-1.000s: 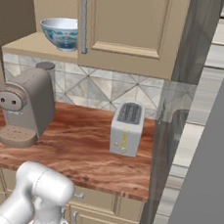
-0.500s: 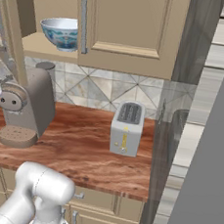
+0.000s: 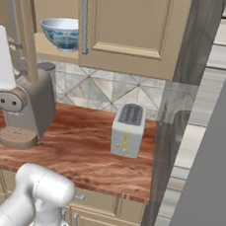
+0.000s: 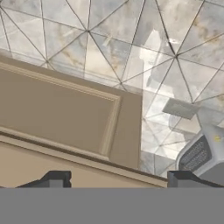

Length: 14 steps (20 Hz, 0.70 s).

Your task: Pick the mug and place it in the sink. Pick the bowl and place it in the open cabinet and then close the cabinet.

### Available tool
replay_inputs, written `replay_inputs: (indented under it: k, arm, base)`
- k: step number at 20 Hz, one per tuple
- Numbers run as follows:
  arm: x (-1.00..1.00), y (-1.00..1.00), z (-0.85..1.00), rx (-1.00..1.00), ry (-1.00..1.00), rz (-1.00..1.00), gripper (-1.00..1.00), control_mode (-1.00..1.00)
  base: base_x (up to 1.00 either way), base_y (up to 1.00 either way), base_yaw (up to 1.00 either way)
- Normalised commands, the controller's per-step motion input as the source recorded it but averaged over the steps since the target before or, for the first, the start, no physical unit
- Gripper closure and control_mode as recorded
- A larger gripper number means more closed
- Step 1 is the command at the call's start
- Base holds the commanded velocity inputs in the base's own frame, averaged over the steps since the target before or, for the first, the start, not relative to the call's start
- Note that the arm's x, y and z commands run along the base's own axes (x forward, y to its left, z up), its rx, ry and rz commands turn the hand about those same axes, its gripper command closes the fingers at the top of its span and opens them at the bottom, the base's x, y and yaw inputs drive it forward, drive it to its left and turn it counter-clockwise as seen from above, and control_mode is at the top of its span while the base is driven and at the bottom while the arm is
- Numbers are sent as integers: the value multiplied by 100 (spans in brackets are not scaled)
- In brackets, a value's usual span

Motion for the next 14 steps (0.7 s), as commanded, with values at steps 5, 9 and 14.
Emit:
replay_inputs:
  k: [5,9,14]
  arm:
    - [67,3,0,6,7,11,-100,-100]
    - [83,0,0,9,2,15,-100,-100]
    - [61,15,-11,3,-2,14,-100,-100]
  base:
    - [0,0,0]
    - [0,0,0]
    - [0,0,0]
